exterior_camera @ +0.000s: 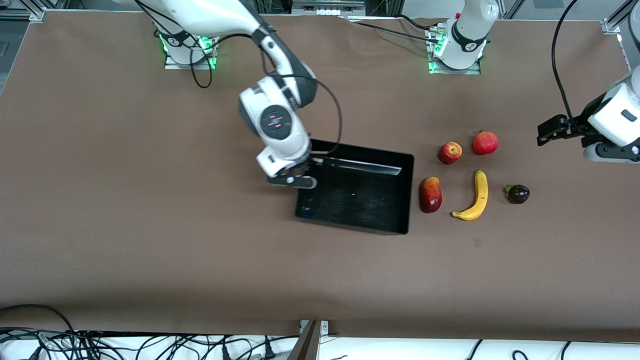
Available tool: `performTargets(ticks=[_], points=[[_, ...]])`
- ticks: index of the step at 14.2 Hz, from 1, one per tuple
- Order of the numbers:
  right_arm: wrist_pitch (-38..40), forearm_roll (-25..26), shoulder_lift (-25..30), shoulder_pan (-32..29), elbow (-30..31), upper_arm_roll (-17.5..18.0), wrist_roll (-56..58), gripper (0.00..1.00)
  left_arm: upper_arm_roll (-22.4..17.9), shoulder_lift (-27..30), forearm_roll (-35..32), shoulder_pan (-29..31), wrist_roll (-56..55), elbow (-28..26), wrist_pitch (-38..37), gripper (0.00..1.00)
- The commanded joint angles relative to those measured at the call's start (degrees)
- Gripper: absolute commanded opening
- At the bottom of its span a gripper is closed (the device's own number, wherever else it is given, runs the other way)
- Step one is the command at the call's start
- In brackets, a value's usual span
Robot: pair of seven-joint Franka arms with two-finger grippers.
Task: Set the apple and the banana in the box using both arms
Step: 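Slide the box toward the fruit while the left gripper reaches the apple, then grasp the red apple with the left gripper while the right gripper withdraws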
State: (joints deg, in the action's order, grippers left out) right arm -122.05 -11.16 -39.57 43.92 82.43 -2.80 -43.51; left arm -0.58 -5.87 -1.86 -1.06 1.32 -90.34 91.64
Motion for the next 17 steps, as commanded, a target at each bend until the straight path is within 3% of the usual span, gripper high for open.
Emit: performTargets(ticks=[1,7,8,9,10,13,17], points=[[-2.2,-1.3,-2.1,3.4,-2.5,-0.9,-3.0,0.0,0.0,-3.7,0.7,0.4,0.1,0.5,-1.5,1.0],[-4.3,-0.3,-4.3,6.4,-2.4,-1.0,-3.1,0.0,0.6,-6.5,1.2,-0.6,-4.5,-7.8,0.8,1.0],[-4.4,0.3,-4.7,6.6,-2.4,-1.0,-3.3,0.36,2.5,-6.2,1.2,-0.4,-6.7,-10.2,2.3,1.0],[-5.0,0.5,-4.9,6.6,-2.4,-1.1,-3.2,0.63,3.6,-5.7,1.2,-0.3,-8.2,-12.2,3.8,1.0],[-5.3,1.3,-4.7,6.7,-2.4,-1.1,-3.2,1.0,4.2,-5.4,1.2,-0.4,-8.8,-14.2,5.4,1.0],[-4.5,2.2,-2.3,6.3,-2.4,-1.8,-2.1,1.0,4.8,-4.0,1.2,-0.3,-10.6,-19.9,9.2,1.0],[5.2,4.1,5.5,6.0,-2.5,-8.8,3.0,1.0,6.6,-2.1,3.0,-0.3,-15.9,-32.0,22.1,1.0]])
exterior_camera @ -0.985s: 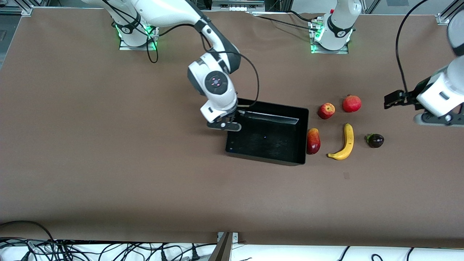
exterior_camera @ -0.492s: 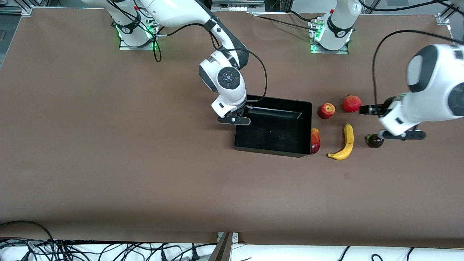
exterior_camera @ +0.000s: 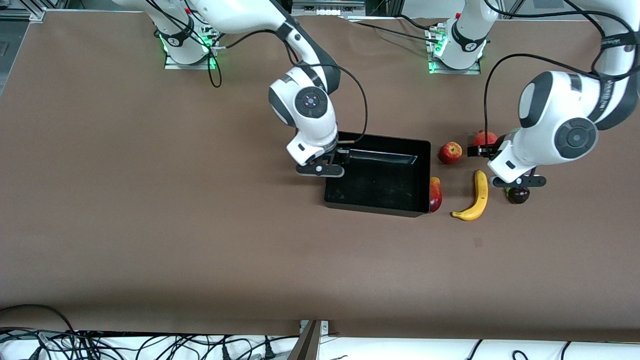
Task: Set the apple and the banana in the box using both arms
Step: 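Grasp the red apple with the left gripper while the right gripper withdraws, then lift the red apple into the box and open the left gripper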
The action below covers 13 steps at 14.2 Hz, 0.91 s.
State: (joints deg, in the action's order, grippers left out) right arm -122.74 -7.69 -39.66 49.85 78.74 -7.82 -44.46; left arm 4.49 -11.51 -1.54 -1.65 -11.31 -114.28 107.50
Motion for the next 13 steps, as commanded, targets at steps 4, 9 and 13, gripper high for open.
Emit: performTargets(ticks=[4,9,13], points=[[16.2,-4.0,14.0,-4.0,1.3,-13.6,18.9,1.0,3.5,2.3,3.2,0.2,-8.0,-16.2,19.3,1.0],[28.7,-8.9,23.1,-8.1,3.1,-22.4,33.1,1.0,3.6,-2.6,2.7,0.2,-8.0,-17.2,23.0,1.0],[32.9,-4.5,30.7,-8.0,7.8,-25.4,35.4,1.0,3.6,-6.8,2.7,0.2,-9.3,-17.6,27.4,1.0]])
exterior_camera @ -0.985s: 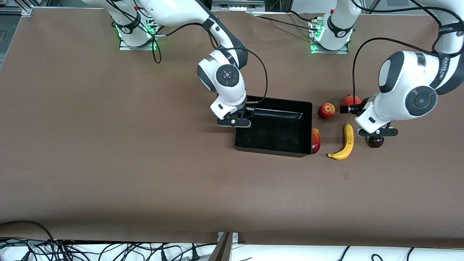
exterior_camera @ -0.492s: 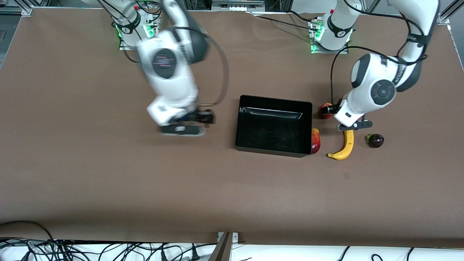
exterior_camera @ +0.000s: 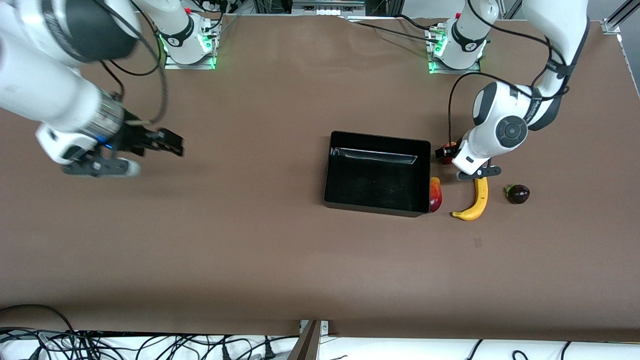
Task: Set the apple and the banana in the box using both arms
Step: 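Lift the red apple into the box and open the left gripper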
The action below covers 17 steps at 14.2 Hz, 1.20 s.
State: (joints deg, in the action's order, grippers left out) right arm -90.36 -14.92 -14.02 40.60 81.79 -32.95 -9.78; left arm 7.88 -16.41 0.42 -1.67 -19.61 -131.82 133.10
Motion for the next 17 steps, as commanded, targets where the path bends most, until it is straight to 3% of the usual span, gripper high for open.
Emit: performTargets(ticks=[1,3,4,5,6,7,10,12,15,17], points=[[0.5,4.4,7.1,1.2,6.3,-0.3,0.7,1.0,0.3,-3.0,0.6,0.2,-1.0,0.0,1.7,1.0],[0.3,6.3,10.0,1.2,9.2,-0.3,0.7,1.0,0.3,-4.0,0.6,0.0,-0.9,0.1,1.4,0.64],[0.3,7.4,10.9,1.2,10.1,-0.3,0.7,1.0,0.3,-3.7,0.6,0.0,-0.8,0.1,0.9,0.51],[0.3,8.3,11.1,1.2,10.2,-0.2,0.8,1.0,0.3,-3.2,0.5,0.1,-0.5,0.7,-1.2,0.43],[0.4,8.5,11.2,0.4,10.2,0.2,1.2,1.0,0.2,-2.2,0.0,0.2,-0.3,1.9,-4.1,0.43],[0.7,8.5,11.2,-3.7,10.3,3.2,2.4,1.0,0.3,-0.7,-0.6,0.5,-0.4,4.4,-8.7,0.43],[0.6,9.1,12.3,-23.8,10.8,22.2,4.9,1.0,0.5,1.0,-0.6,0.2,-0.9,16.8,-25.2,0.43],[0.4,12.1,12.7,-31.3,11.5,29.7,5.3,1.0,3.4,1.0,-0.3,0.1,-3.7,23.7,-30.3,0.43],[-1.5,12.2,14.3,-38.7,14.4,35.7,7.0,1.0,9.8,-1.2,0.0,-0.2,-13.8,27.0,-28.8,0.43],[-1.7,13.2,14.5,-38.8,14.1,35.8,7.5,1.0,12.5,-5.3,-0.2,-1.4,-20.4,26.9,-24.4,0.44]])
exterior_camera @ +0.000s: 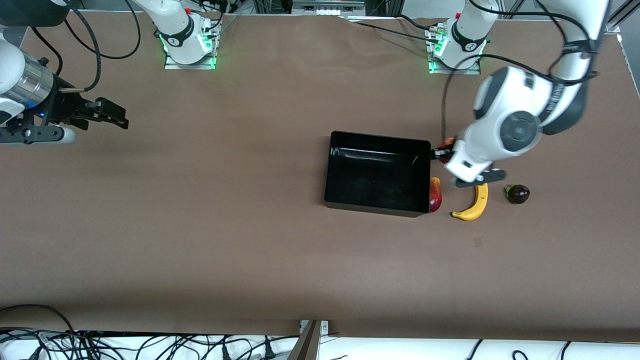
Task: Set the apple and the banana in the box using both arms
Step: 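Lift the red apple into the box and open the left gripper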
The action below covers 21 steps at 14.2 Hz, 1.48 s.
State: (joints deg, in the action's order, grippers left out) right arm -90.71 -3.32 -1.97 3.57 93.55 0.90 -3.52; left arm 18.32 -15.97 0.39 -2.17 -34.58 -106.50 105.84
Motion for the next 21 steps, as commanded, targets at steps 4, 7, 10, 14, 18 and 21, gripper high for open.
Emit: performTargets(ticks=[4,7,10,14,18,21], points=[[-1.7,3.5,2.2,-1.3,1.2,2.1,1.0,1.0,2.0,-13.4,-0.7,-3.4,-9.5,-0.5,14.4,0.44],[-1.7,4.7,2.0,-1.0,0.8,2.0,0.7,1.0,2.0,-15.4,-3.0,-3.5,-9.7,-1.1,16.5,0.46],[-1.7,7.8,0.7,0.5,-0.5,2.1,0.5,1.0,2.1,-16.2,-3.5,-3.5,-9.8,-2.0,16.2,1.0],[-2.7,7.5,-0.7,0.7,-0.8,1.7,0.3,1.0,2.2,-13.1,-3.5,-2.8,-9.3,3.0,6.3,1.0],[-6.8,6.7,-0.7,0.6,-0.8,1.6,0.1,1.0,0.7,-12.2,-3.9,1.6,-1.5,17.5,-10.8,1.0],[-6.8,5.0,-1.1,0.1,-0.1,1.3,0.1,1.0,0.6,-12.5,-6.5,8.0,14.1,18.2,-10.4,1.0]])
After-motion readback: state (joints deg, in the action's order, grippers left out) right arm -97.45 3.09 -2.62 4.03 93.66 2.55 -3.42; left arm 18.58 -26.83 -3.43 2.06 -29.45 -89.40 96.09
